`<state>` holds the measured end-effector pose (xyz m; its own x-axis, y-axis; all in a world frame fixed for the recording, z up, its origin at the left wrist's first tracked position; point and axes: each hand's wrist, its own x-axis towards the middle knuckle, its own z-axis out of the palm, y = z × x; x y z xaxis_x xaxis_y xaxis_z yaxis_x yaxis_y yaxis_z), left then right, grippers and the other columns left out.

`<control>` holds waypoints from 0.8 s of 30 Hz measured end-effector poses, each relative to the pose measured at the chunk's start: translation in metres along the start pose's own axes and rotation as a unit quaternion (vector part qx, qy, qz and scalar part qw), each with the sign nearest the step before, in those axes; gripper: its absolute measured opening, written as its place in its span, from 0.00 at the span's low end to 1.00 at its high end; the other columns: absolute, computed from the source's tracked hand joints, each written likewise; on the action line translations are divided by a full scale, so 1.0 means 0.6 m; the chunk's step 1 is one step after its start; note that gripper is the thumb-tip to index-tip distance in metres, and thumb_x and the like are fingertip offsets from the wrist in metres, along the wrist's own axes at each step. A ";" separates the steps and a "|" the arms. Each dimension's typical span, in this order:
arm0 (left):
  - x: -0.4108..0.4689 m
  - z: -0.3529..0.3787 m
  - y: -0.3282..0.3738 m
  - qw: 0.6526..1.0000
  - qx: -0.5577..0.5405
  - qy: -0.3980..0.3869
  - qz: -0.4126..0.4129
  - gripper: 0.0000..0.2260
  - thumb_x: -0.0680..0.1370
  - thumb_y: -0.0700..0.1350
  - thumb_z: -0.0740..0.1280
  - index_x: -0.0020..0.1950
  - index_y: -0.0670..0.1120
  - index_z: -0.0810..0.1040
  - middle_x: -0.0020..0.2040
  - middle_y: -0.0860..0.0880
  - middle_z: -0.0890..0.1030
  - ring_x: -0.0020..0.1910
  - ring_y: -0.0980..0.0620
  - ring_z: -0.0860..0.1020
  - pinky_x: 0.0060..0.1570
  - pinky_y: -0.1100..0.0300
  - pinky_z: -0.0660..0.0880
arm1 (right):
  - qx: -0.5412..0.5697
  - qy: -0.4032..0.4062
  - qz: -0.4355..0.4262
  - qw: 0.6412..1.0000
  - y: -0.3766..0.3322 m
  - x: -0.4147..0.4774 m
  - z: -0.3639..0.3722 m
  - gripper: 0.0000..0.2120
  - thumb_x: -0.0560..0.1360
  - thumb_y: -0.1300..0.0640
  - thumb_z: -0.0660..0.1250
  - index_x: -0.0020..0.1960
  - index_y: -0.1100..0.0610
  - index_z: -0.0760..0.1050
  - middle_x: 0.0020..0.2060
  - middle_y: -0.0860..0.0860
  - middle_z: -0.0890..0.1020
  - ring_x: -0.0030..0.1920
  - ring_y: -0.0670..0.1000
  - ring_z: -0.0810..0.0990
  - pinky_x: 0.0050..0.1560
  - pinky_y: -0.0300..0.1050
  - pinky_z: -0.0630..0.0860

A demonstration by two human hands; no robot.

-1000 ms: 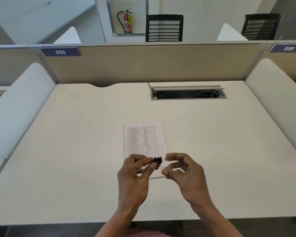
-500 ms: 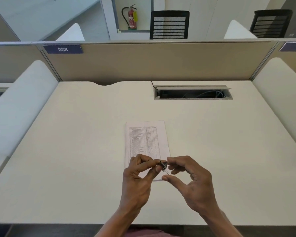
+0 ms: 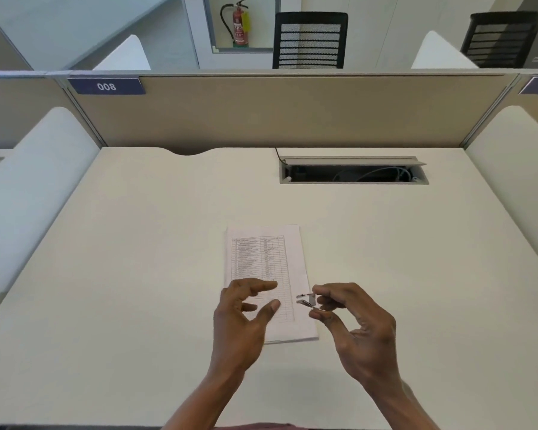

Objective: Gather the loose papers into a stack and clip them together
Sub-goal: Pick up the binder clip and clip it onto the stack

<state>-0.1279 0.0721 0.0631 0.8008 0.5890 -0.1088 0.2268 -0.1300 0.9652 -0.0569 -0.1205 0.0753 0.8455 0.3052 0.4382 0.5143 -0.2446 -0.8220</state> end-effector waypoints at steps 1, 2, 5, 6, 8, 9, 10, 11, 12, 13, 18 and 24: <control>0.011 0.000 -0.006 0.999 -0.007 0.024 -0.044 0.12 0.77 0.41 0.80 0.52 0.59 0.88 0.57 0.58 0.85 0.56 0.51 0.83 0.51 0.61 0.79 | 0.010 -0.010 0.008 1.000 0.005 0.004 0.002 0.17 0.71 0.67 0.82 0.57 0.58 0.86 0.50 0.48 0.87 0.47 0.49 0.87 0.51 0.42 0.82; 0.024 -0.002 -0.014 0.995 -0.008 0.051 -0.081 0.09 0.78 0.42 0.79 0.51 0.57 0.88 0.55 0.56 0.85 0.53 0.49 0.84 0.50 0.61 0.78 | 0.021 -0.020 0.019 0.999 0.012 0.008 0.007 0.17 0.71 0.66 0.82 0.58 0.57 0.85 0.51 0.48 0.87 0.47 0.50 0.87 0.51 0.42 0.82; 0.068 -0.014 -0.039 0.987 0.007 0.110 -0.120 0.06 0.80 0.42 0.77 0.48 0.54 0.87 0.51 0.53 0.87 0.54 0.50 0.85 0.50 0.60 0.77 | 0.045 -0.048 0.063 0.996 0.037 0.017 0.025 0.16 0.73 0.61 0.80 0.60 0.56 0.85 0.51 0.46 0.87 0.48 0.50 0.87 0.51 0.41 0.82; 0.080 -0.018 -0.045 0.985 0.016 0.116 -0.123 0.05 0.80 0.42 0.76 0.48 0.53 0.86 0.51 0.53 0.87 0.55 0.50 0.84 0.50 0.60 0.77 | 0.048 -0.054 0.081 0.994 0.046 0.018 0.031 0.15 0.74 0.61 0.80 0.60 0.55 0.85 0.51 0.46 0.87 0.48 0.51 0.87 0.51 0.41 0.82; 0.109 -0.025 -0.064 0.982 0.044 0.116 -0.140 0.04 0.80 0.43 0.76 0.48 0.53 0.85 0.52 0.53 0.87 0.56 0.50 0.83 0.52 0.59 0.76 | 0.056 -0.064 0.125 0.989 0.066 0.024 0.049 0.14 0.74 0.62 0.80 0.59 0.54 0.85 0.51 0.46 0.87 0.48 0.52 0.88 0.51 0.41 0.82; 0.124 -0.027 -0.073 0.980 0.066 0.116 -0.149 0.04 0.80 0.43 0.76 0.48 0.52 0.85 0.52 0.52 0.86 0.57 0.50 0.83 0.53 0.58 0.76 | 0.061 -0.069 0.156 0.984 0.078 0.029 0.060 0.14 0.75 0.62 0.80 0.59 0.53 0.85 0.50 0.46 0.87 0.48 0.52 0.87 0.51 0.41 0.82; 0.138 -0.028 -0.082 0.977 0.090 0.117 -0.156 0.03 0.80 0.44 0.76 0.49 0.51 0.85 0.53 0.52 0.85 0.58 0.49 0.82 0.54 0.57 0.75 | 0.063 -0.073 0.190 0.977 0.087 0.033 0.070 0.15 0.75 0.63 0.79 0.59 0.52 0.85 0.49 0.45 0.88 0.47 0.51 0.87 0.50 0.41 0.83; 0.152 -0.028 -0.089 0.973 0.113 0.118 -0.163 0.02 0.80 0.44 0.76 0.49 0.50 0.85 0.54 0.51 0.85 0.58 0.49 0.81 0.53 0.56 0.74 | 0.067 -0.078 0.221 0.970 0.096 0.038 0.079 0.15 0.75 0.63 0.79 0.60 0.51 0.84 0.48 0.43 0.87 0.46 0.50 0.87 0.49 0.42 0.83; 0.167 -0.027 -0.097 0.969 0.131 0.119 -0.175 0.02 0.80 0.45 0.76 0.50 0.49 0.85 0.55 0.50 0.84 0.58 0.49 0.81 0.53 0.55 0.74 | 0.075 -0.090 0.250 0.961 0.106 0.045 0.091 0.16 0.76 0.63 0.79 0.61 0.51 0.84 0.48 0.43 0.87 0.45 0.49 0.86 0.48 0.42 0.83; 0.182 -0.026 -0.103 0.965 0.146 0.116 -0.187 0.04 0.80 0.47 0.76 0.51 0.48 0.85 0.56 0.49 0.84 0.59 0.48 0.81 0.52 0.54 0.75 | 0.088 -0.101 0.276 0.952 0.114 0.053 0.100 0.17 0.76 0.63 0.78 0.63 0.51 0.83 0.47 0.45 0.87 0.44 0.50 0.86 0.47 0.44 0.84; 0.253 -0.019 -0.108 0.938 0.252 0.098 -0.217 0.14 0.79 0.54 0.76 0.59 0.46 0.84 0.63 0.45 0.82 0.71 0.43 0.74 0.59 0.46 0.79 | 0.160 -0.156 0.362 0.905 0.142 0.103 0.143 0.14 0.81 0.63 0.72 0.65 0.54 0.79 0.48 0.61 0.86 0.42 0.58 0.88 0.42 0.46 0.85; 0.308 -0.006 -0.092 0.910 0.320 0.053 -0.260 0.22 0.79 0.58 0.75 0.61 0.41 0.81 0.68 0.41 0.75 0.66 0.37 0.78 0.59 0.42 0.81 | 0.174 -0.192 0.417 0.871 0.185 0.131 0.187 0.13 0.81 0.61 0.73 0.65 0.55 0.79 0.49 0.66 0.86 0.48 0.62 0.89 0.52 0.51 0.86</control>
<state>0.0057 0.1909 -0.0096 0.4424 0.7727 -0.4552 0.8630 -0.2287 0.4505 0.0507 -0.0201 -0.0224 0.7598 0.4565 -0.4630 -0.3864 -0.2558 -0.8862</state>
